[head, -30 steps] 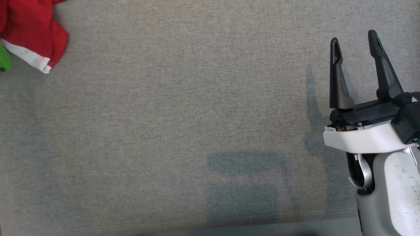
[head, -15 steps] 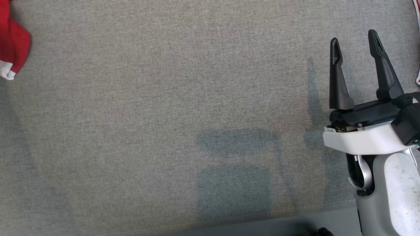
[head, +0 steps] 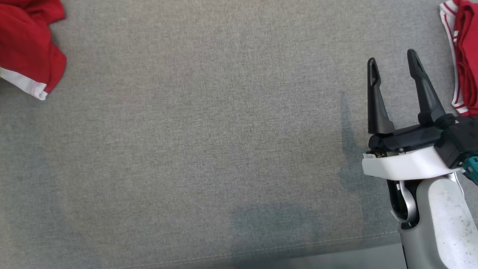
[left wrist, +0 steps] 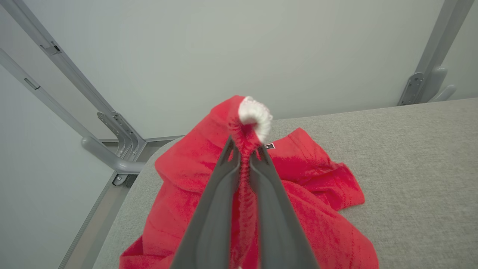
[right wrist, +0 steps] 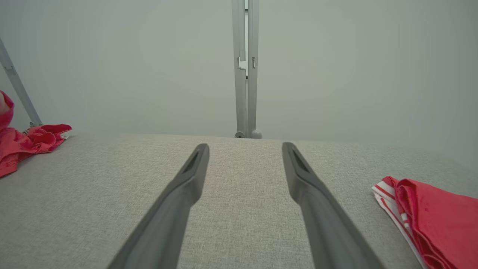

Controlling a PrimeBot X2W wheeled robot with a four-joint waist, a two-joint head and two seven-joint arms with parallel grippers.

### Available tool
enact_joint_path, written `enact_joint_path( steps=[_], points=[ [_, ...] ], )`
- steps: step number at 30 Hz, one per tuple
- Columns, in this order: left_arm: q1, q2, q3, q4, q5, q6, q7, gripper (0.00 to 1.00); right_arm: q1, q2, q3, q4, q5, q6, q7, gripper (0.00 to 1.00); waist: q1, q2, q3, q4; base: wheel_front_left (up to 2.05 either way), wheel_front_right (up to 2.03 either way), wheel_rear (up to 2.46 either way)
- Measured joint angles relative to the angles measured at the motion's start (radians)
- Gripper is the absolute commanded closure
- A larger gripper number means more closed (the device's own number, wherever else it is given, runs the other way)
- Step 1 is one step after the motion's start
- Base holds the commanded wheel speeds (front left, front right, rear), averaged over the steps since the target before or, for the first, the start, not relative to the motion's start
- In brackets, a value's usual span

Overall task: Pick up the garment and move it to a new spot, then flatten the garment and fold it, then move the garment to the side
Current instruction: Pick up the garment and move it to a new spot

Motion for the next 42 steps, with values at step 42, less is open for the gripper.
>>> enact_joint_path(
  steps=[42],
  points=[
    [0.280, -0.307, -0.425, -0.462, -0.384, 0.057, 0.023, 1.00, 0.172, 0.000, 0.004, 0.163, 0.125, 0.000, -0.049, 0.00, -0.0001, 0.0001, -0.388, -0.147, 0.00, 0.00, 0.00]
  ],
)
